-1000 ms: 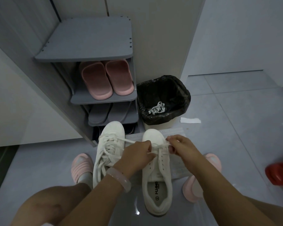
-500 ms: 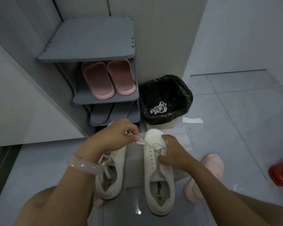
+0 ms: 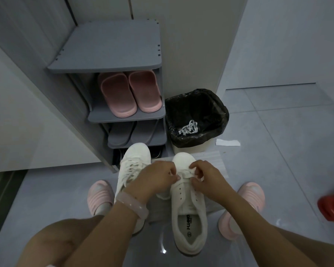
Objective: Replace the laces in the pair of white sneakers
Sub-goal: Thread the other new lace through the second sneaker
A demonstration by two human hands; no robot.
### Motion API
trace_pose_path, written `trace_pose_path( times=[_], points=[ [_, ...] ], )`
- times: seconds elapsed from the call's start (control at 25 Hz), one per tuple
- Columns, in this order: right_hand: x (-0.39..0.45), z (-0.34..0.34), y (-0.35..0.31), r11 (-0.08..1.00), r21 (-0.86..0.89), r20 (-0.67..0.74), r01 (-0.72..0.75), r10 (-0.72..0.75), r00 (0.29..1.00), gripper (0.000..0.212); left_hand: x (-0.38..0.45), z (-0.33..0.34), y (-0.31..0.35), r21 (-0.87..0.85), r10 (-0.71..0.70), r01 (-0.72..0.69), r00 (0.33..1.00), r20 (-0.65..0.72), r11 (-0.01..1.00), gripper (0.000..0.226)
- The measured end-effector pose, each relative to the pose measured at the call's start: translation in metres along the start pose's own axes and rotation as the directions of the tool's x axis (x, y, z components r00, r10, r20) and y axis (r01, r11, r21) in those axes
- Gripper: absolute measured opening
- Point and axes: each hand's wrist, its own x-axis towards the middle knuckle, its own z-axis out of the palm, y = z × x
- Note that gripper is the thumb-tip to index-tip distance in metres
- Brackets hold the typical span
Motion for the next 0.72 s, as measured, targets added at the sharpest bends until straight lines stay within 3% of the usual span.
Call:
trace_pose_path(
  times=[0.16,0.32,0.56,0.64,0.72],
  points=[
    [0.004,0.003,0.004,0.996,-0.090,0.104,-0.014,0.023,0.994,0.057,0.009,0.038,0.005,0.048,-0.060,0.060,0.998,-0.007,0.997,0.033],
    [0.005,0.006,0.003,0.994,-0.101,0.103,-0.048,0.058,0.993,0.063,0.010,0.035,0.002,0.059,0.051,-0.054,0.998,0.047,0.997,0.022],
    [0.004,0.004,-0.002,0.991,-0.117,0.118,-0.063,0.077,0.990,0.064,0.002,-0.002,-0.001,-0.004,0.123,-0.124,0.980,0.159,0.992,0.033],
    [0.001,0.002,-0.005,0.990,-0.133,0.160,-0.036,0.057,0.985,0.059,-0.001,-0.001,0.006,-0.065,0.138,-0.131,0.983,0.117,0.989,0.026],
    [0.000,0.003,-0.008,0.992,-0.093,0.234,0.087,-0.063,0.970,0.046,-0.006,-0.003,0.019,-0.329,0.134,-0.152,0.988,-0.078,0.932,0.015]
  ],
)
